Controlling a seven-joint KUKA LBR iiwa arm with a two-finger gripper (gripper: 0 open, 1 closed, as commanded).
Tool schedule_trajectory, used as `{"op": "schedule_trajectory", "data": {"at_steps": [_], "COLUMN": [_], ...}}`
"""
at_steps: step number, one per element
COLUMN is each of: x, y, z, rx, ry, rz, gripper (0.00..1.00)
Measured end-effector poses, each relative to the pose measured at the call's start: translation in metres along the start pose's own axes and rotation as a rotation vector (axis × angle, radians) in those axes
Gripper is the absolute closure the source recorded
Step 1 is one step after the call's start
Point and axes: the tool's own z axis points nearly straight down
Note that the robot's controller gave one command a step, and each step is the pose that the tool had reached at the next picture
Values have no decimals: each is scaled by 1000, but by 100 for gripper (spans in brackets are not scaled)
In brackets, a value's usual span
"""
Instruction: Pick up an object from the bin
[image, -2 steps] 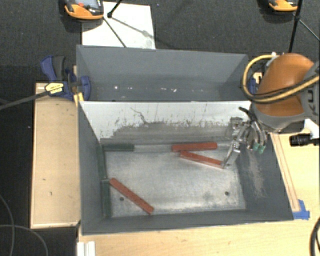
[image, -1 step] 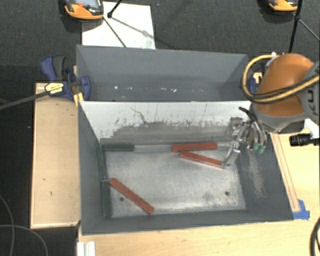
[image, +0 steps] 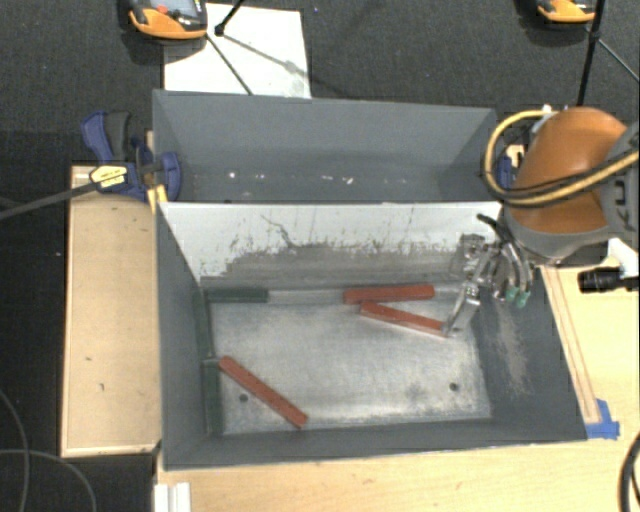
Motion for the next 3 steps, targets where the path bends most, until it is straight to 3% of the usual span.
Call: {"op": "schedule_trajectory", "data": {"at_steps": [1,2,3], "x": [1,9,9], "y": [-15,27,27], "z": [48,107,107], "rx": [0,0,0], "ry": [5,2,2], "rz": [-42,7,7], "gripper": [0,100,0]}}
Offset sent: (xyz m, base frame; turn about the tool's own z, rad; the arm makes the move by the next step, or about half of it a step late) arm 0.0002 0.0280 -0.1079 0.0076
